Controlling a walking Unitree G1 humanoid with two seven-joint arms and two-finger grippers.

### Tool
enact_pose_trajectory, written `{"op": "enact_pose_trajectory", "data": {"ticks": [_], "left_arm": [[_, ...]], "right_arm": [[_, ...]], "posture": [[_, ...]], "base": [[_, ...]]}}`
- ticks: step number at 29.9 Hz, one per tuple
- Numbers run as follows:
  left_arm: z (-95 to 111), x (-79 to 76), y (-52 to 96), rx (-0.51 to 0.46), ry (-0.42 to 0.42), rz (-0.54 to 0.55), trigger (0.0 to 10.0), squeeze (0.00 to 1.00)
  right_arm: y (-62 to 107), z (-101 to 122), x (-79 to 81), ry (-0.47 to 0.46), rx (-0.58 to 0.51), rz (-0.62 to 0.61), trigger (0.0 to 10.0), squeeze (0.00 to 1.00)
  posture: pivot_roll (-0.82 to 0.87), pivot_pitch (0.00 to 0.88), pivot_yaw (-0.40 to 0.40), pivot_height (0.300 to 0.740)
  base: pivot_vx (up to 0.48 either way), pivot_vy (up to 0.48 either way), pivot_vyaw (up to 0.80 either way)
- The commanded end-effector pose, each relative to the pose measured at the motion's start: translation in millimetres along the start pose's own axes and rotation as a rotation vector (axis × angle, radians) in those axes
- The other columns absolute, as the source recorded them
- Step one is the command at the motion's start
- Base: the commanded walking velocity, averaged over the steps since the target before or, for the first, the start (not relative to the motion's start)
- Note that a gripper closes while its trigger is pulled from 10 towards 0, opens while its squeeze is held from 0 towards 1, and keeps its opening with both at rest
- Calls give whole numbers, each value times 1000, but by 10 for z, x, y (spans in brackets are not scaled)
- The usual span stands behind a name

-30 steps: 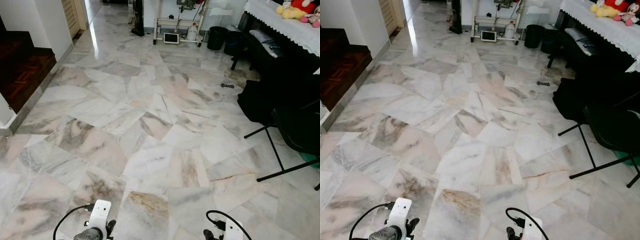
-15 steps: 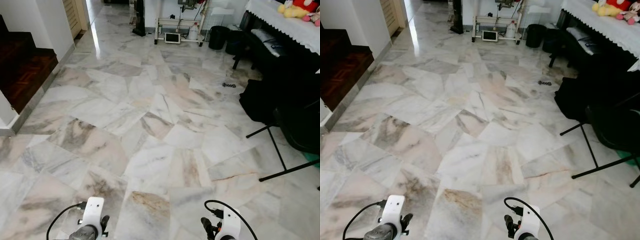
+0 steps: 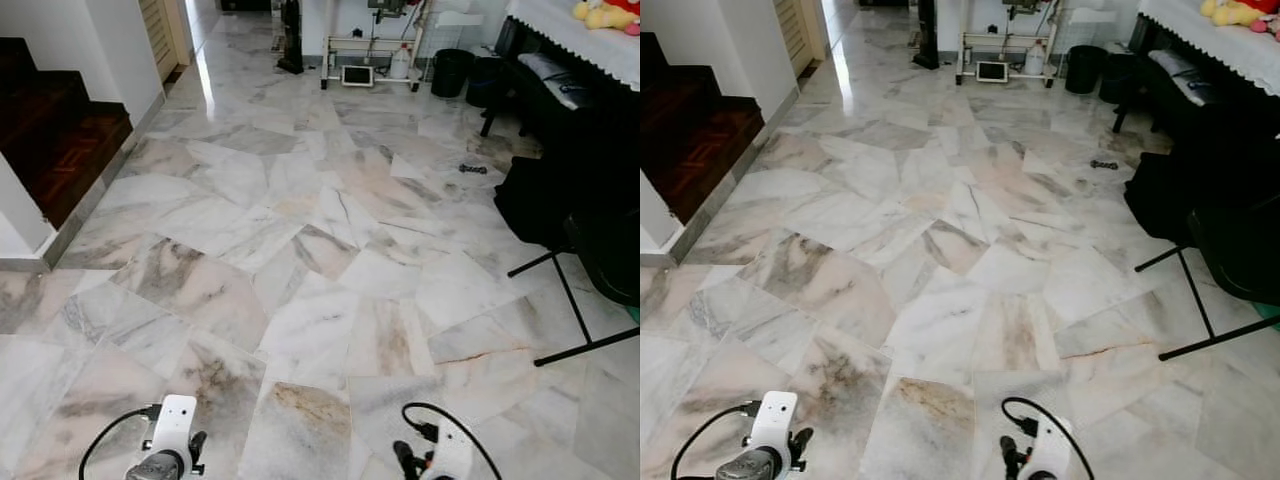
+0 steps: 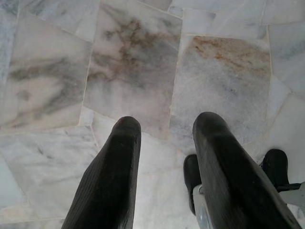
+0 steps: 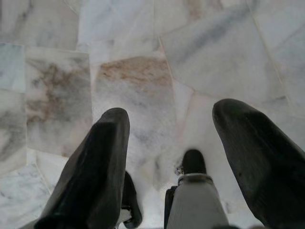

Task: Setting the table

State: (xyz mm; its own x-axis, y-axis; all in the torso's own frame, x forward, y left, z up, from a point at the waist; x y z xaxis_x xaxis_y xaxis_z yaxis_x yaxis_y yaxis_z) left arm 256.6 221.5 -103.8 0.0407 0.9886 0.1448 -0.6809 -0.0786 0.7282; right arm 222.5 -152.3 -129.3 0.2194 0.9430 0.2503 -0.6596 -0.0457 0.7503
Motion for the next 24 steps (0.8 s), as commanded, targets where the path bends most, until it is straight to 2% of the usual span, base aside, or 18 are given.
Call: {"op": "enact_pose_trajectory", "data": {"ticks": [1, 3, 4, 6, 7, 8, 11, 12, 13, 14, 15, 18, 19, 20, 21, 24], "left_arm": [[-19, -36, -2, 11, -5, -7, 10000, 0], [-20, -76, -3, 10, -8, -19, 10000, 0], [-48, -160, -2, 21, -33, -50, 10000, 0], [-58, -185, -1, 25, -42, -60, 10000, 0], [-56, -240, -3, 27, -69, -85, 10000, 0], [-20, -342, -9, 23, -131, -135, 10000, 0], [61, -394, -22, 8, -171, -165, 10000, 0], [148, -429, -32, -14, -211, -191, 10000, 0], [264, -433, -46, -44, -217, -192, 10000, 0], [264, -433, -46, -44, -217, -192, 10000, 0], [349, -413, -58, -65, -189, -176, 10000, 0], [424, -399, -71, -81, -135, -149, 10000, 0], [424, -397, -72, -82, -113, -142, 10000, 0], [425, -395, -73, -82, -104, -135, 10000, 0], [396, -376, -72, -77, -84, -117, 10000, 0], [296, -281, -63, -60, 4, -55, 10000, 0]], "right_arm": [[16, -28, -71, -5, 4, -24, 10000, 0], [28, -37, -118, -4, 2, -37, 10000, 0], [48, -32, -207, -19, -12, -64, 10000, 0], [54, -29, -233, -25, -17, -72, 10000, 0], [64, -8, -278, -32, -32, -82, 10000, 0], [92, 20, -376, -38, -58, -104, 10000, 0], [117, 44, -453, -58, -84, -125, 10000, 0], [123, 52, -473, -88, -96, -140, 10000, 0], [113, 52, -443, -92, -95, -140, 10000, 0], [113, 52, -443, -92, -95, -140, 10000, 0], [98, 95, -459, -72, -84, -131, 10000, 0], [68, 200, -455, -40, -83, -118, 10000, 0], [62, 222, -451, -39, -85, -117, 10000, 0], [52, 253, -440, -39, -88, -116, 10000, 0], [41, 279, -416, -39, -92, -110, 10000, 0], [26, 266, -344, 15, -73, -70, 10000, 0]], "posture": [[120, 0, -3, 740], [88, 0, 24, 740], [45, 0, 59, 740], [45, 0, 59, 740], [21, 0, 82, 740], [-12, 0, 109, 740], [-22, 0, 111, 740], [-24, 0, 95, 740], [-18, 0, 65, 740], [-18, 0, 65, 740], [-15, 0, 53, 740], [4, 0, 3, 740], [4, 0, 3, 740], [21, 0, -46, 740], [28, 0, -60, 740], [86, 0, -109, 740]], "base": [[0, 0, 0], [0, 0, 0], [0, 0, 0], [0, 0, 0], [0, 0, 0], [0, 0, 0], [0, 0, 0], [0, 0, 0], [0, 0, 0], [0, 0, 0], [0, 0, 0], [0, 0, 0], [0, 0, 0], [0, 0, 0], [0, 0, 0], [0, 0, 0]]}}
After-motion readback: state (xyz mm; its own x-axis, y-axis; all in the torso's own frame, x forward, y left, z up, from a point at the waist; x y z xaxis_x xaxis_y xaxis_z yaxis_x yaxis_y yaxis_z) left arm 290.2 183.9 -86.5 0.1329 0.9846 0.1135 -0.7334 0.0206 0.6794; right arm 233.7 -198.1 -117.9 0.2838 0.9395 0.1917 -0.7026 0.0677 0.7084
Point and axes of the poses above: a point about 5 cm out from each wrist's last joint towards the gripper, its own y axis pointing back from the gripper into the wrist, its own z axis along the axis of the wrist's last joint, x = y × z, the point moved 6 cm from there along -y, pointing out of the wrist towards the gripper, and after that the axes turned 1 degree about -y, right-handed, at the moved point
